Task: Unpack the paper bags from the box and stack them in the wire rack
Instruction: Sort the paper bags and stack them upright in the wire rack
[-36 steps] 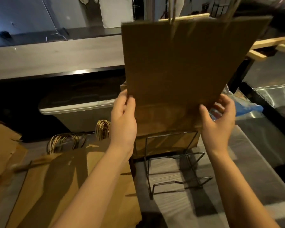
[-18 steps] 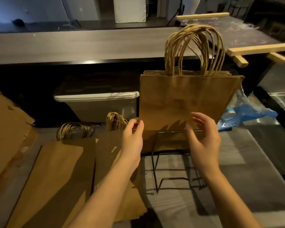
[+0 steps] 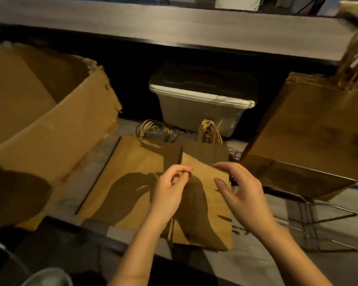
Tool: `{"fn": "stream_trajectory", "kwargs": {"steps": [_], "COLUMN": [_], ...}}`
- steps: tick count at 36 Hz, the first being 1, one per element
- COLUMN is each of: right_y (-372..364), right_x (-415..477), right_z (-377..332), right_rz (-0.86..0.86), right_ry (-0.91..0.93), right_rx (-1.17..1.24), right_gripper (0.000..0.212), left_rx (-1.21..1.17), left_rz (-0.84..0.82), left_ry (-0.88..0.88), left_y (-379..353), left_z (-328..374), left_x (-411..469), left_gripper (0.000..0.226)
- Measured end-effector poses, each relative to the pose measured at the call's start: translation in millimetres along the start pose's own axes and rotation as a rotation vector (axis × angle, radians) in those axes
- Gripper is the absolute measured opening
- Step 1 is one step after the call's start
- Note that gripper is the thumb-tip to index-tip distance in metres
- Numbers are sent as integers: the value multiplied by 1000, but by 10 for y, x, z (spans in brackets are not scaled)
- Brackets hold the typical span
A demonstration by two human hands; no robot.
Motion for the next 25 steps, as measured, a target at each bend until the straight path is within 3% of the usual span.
{"fn": "stream_trajectory", "kwargs": {"steps": [7, 13, 19, 25], "right_y": [-550, -1053, -1422, -1609], "right_x": [21, -42, -33, -2], "right_z": [-436, -786, -866, -800], "right_rz": [-299, -539, -581, -542], "right_ry": [37, -103, -254, -495], "right_rx": [101, 369, 410, 506], "right_gripper": [37, 44, 58, 73], "left_rx": [10, 46, 220, 215], "left_rz": [224, 379, 467, 380], "left_ry": [14, 76, 236, 326], "left_y": [846, 1490, 1892, 1956], "left_z": [-208, -464, -676, -679], "left_x": [-52, -93, -46, 80], "left_gripper": [17, 16, 30, 43]}}
Point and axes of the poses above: each hand's wrist, its own x-axis towards the middle knuckle, its own y-axis out of the back of the hand, z = x × y, the point moved 4 cm from there along x, towards the middle knuckle, and after that the axes turned 11 degrees about -x, right-handed, at the moved point
